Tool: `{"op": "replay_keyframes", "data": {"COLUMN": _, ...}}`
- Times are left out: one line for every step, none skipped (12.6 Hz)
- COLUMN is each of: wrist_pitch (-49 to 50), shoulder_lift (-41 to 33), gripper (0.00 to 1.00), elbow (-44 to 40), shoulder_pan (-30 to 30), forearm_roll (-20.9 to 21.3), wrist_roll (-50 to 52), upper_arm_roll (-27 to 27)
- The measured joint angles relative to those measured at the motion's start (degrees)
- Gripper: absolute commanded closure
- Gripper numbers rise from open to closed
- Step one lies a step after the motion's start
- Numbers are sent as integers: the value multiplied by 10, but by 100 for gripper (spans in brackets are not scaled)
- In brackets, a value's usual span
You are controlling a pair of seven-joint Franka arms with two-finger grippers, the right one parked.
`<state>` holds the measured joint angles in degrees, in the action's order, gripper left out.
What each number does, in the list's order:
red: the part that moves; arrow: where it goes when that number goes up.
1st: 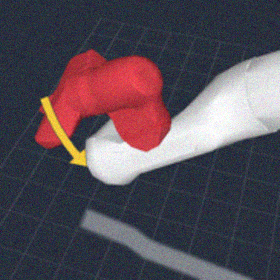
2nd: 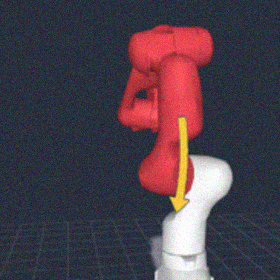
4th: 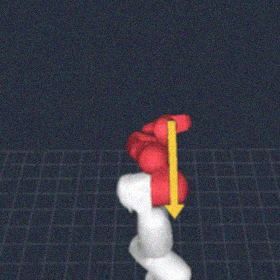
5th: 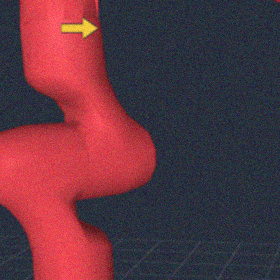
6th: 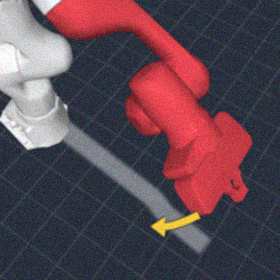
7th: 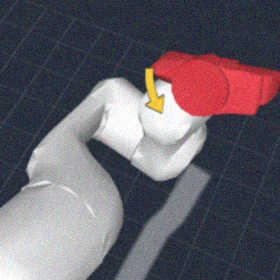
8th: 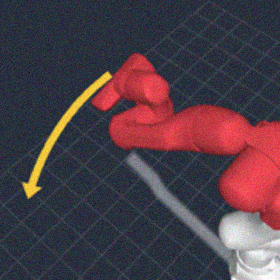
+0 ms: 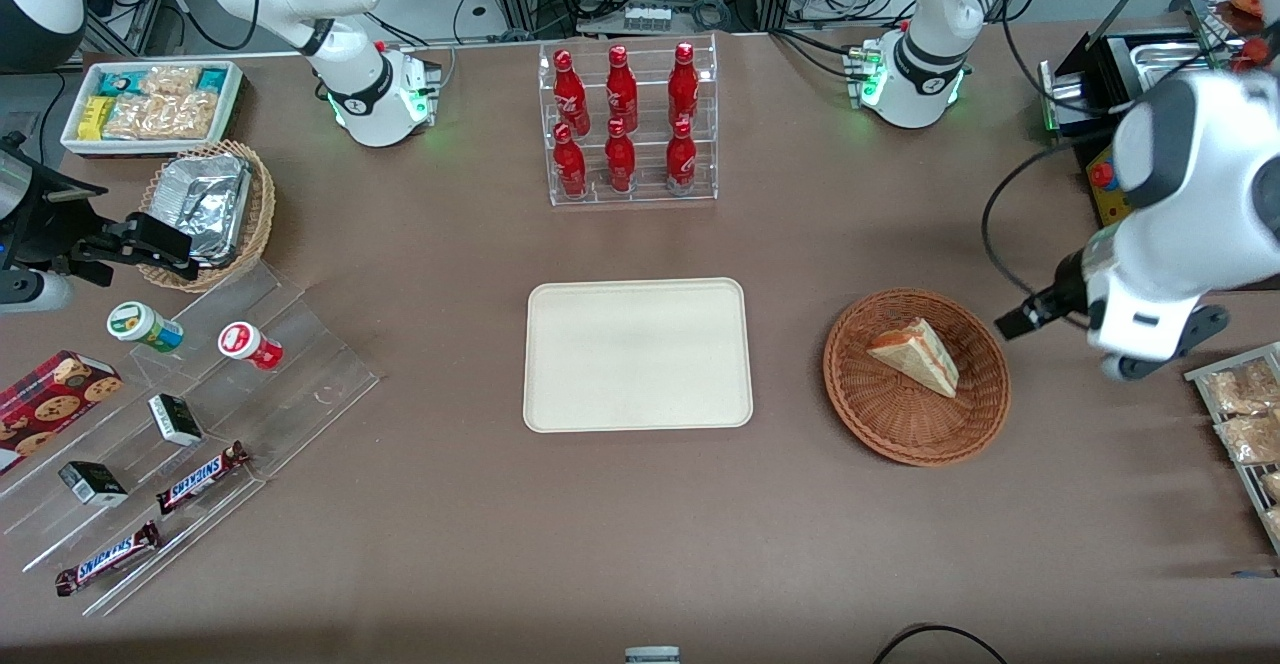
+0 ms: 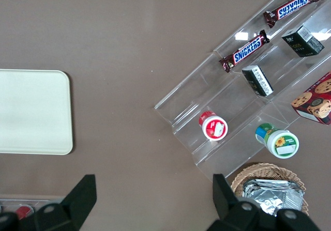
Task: Place sandwich from basket to tray
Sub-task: 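Move the left gripper over the basket and lower it to the sandwich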
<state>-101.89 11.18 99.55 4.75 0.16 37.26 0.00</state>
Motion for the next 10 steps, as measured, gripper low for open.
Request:
{"op": "replay_keyframes", "data": {"wrist_pitch": -30, "shoulder_lift": 13, "gripper": 0, "elbow": 13, "shoulder_pan": 0, "forearm_roll": -1, "wrist_roll": 32, "upper_arm_roll": 0}}
{"op": "replay_keyframes", "data": {"wrist_pitch": -66, "shoulder_lift": 19, "gripper": 0, "elbow": 33, "shoulder_pan": 1, "forearm_roll": -3, "wrist_roll": 65, "upper_arm_roll": 0}}
{"op": "replay_keyframes", "data": {"wrist_pitch": -103, "shoulder_lift": 21, "gripper": 0, "elbow": 57, "shoulder_pan": 4, "forearm_roll": -4, "wrist_roll": 98, "upper_arm_roll": -2}}
{"op": "replay_keyframes", "data": {"wrist_pitch": -136, "shoulder_lift": 21, "gripper": 0, "elbow": 83, "shoulder_pan": 10, "forearm_roll": -4, "wrist_roll": 128, "upper_arm_roll": -3}}
{"op": "replay_keyframes", "data": {"wrist_pitch": -168, "shoulder_lift": 21, "gripper": 0, "elbow": 110, "shoulder_pan": 19, "forearm_roll": -4, "wrist_roll": 158, "upper_arm_roll": -5}}
{"op": "replay_keyframes", "data": {"wrist_pitch": -201, "shoulder_lift": 21, "gripper": 0, "elbow": 136, "shoulder_pan": 29, "forearm_roll": -4, "wrist_roll": 190, "upper_arm_roll": -5}}
{"op": "replay_keyframes", "data": {"wrist_pitch": -235, "shoulder_lift": 21, "gripper": 0, "elbow": 161, "shoulder_pan": 38, "forearm_roll": -4, "wrist_roll": 218, "upper_arm_roll": -5}}
{"op": "replay_keyframes", "data": {"wrist_pitch": -269, "shoulder_lift": 21, "gripper": 0, "elbow": 182, "shoulder_pan": 44, "forearm_roll": -4, "wrist_roll": 236, "upper_arm_roll": -6}}
{"op": "replay_keyframes", "data": {"wrist_pitch": -300, "shoulder_lift": 21, "gripper": 0, "elbow": 202, "shoulder_pan": 48, "forearm_roll": -4, "wrist_roll": 246, "upper_arm_roll": -6}}
{"op": "replay_keyframes", "data": {"wrist_pitch": -329, "shoulder_lift": 21, "gripper": 0, "elbow": 221, "shoulder_pan": 50, "forearm_roll": -4, "wrist_roll": 250, "upper_arm_roll": -6}}
